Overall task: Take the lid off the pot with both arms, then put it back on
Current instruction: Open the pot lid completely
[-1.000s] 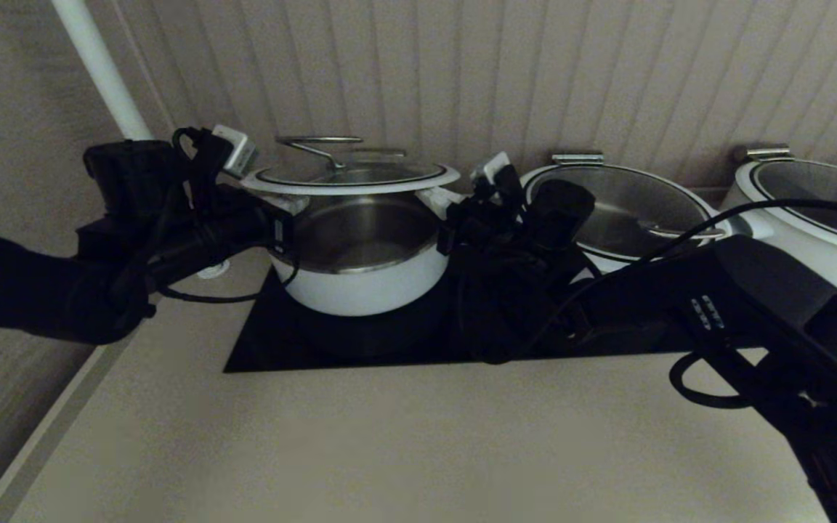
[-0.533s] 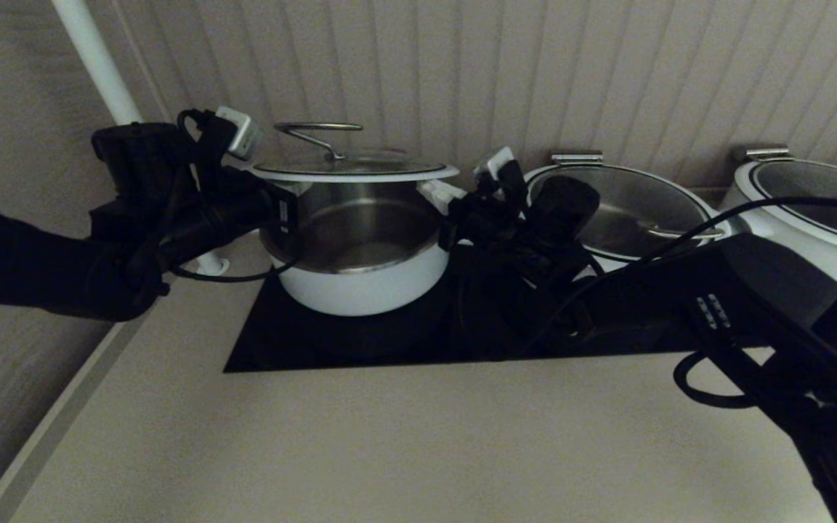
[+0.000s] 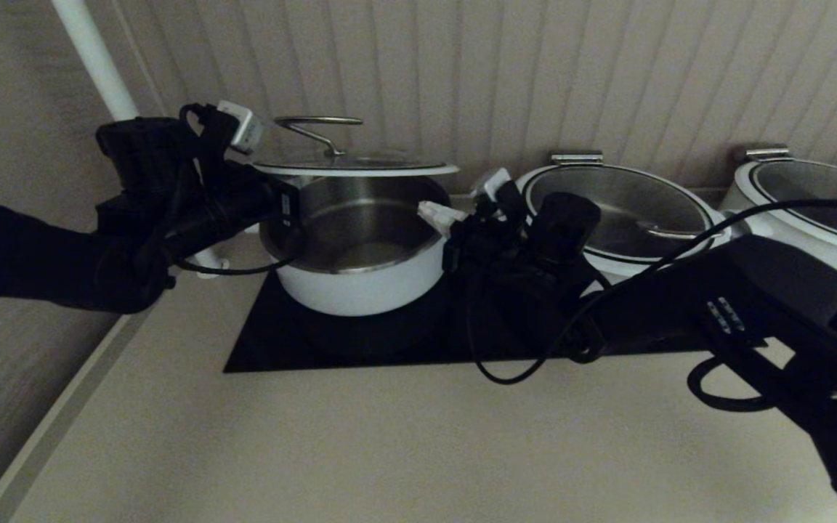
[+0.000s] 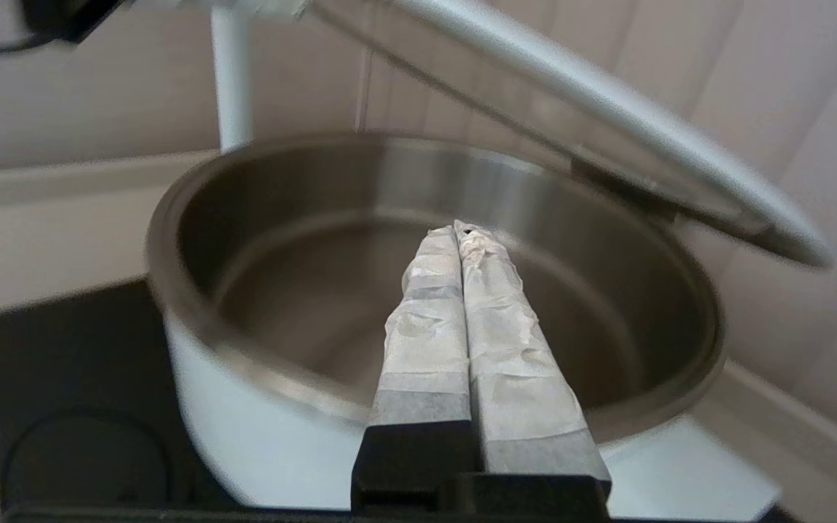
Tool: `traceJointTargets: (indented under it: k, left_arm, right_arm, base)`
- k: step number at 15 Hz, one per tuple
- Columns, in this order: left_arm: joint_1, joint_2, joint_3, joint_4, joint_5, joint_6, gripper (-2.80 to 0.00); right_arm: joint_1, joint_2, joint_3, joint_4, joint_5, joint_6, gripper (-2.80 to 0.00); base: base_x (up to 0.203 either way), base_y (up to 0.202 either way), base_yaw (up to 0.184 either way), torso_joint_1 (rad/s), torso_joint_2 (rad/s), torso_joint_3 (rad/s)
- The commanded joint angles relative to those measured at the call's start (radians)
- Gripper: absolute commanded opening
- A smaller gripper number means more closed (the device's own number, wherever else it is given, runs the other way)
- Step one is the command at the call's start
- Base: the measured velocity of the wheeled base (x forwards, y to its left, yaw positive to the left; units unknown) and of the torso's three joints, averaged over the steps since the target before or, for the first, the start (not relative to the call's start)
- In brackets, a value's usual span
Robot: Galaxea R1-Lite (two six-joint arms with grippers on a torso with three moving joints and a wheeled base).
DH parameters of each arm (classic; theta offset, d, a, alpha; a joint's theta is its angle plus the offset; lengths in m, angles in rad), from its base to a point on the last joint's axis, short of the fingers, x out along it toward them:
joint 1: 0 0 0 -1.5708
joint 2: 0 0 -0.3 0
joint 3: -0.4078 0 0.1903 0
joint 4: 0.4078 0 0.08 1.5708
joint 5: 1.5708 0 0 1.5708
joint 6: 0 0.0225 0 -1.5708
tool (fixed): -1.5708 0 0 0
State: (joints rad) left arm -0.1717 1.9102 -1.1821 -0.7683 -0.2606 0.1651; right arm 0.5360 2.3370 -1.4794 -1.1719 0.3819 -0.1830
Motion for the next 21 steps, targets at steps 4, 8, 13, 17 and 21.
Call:
traceJointTargets:
  k: [4,8,13,17,21]
  left_arm:
    - [0.0,0.009,-0.011,-0.005,0.0,0.001,-2.8]
    - [0.0,0.01,-0.028,-0.005,0.0,-0.001,-2.8]
    - [0.0,0.012,-0.06,-0.005,0.001,-0.001,-2.8]
    - [-0.002,0.012,-0.067,-0.005,0.004,0.001,-2.8]
    - [-0.002,0.013,-0.071,-0.006,0.004,-0.001,-2.8]
  right_arm:
    - [0.0,-0.088,0.147,-0.008,0.004,-0.027,-2.8]
    - [-0.001,-0.197,0.288,-0.008,0.003,-0.042,-2.8]
    - [-0.002,-0.354,0.472,-0.009,-0.001,-0.063,-2.8]
    - [-0.002,-0.456,0.636,-0.089,-0.017,-0.064,-2.8]
    - [-0.002,-0.58,0.747,-0.1,-0.028,-0.064,-2.8]
  base:
    - [0.0,0.0,0.0,0.0,0.0,0.0]
    - [0.0,0.0,0.0,0.0,0.0,0.0]
    - [0.0,0.0,0.0,0.0,0.0,0.0]
    - [0.0,0.0,0.0,0.0,0.0,0.0]
    - [0.0,0.0,0.0,0.0,0.0,0.0]
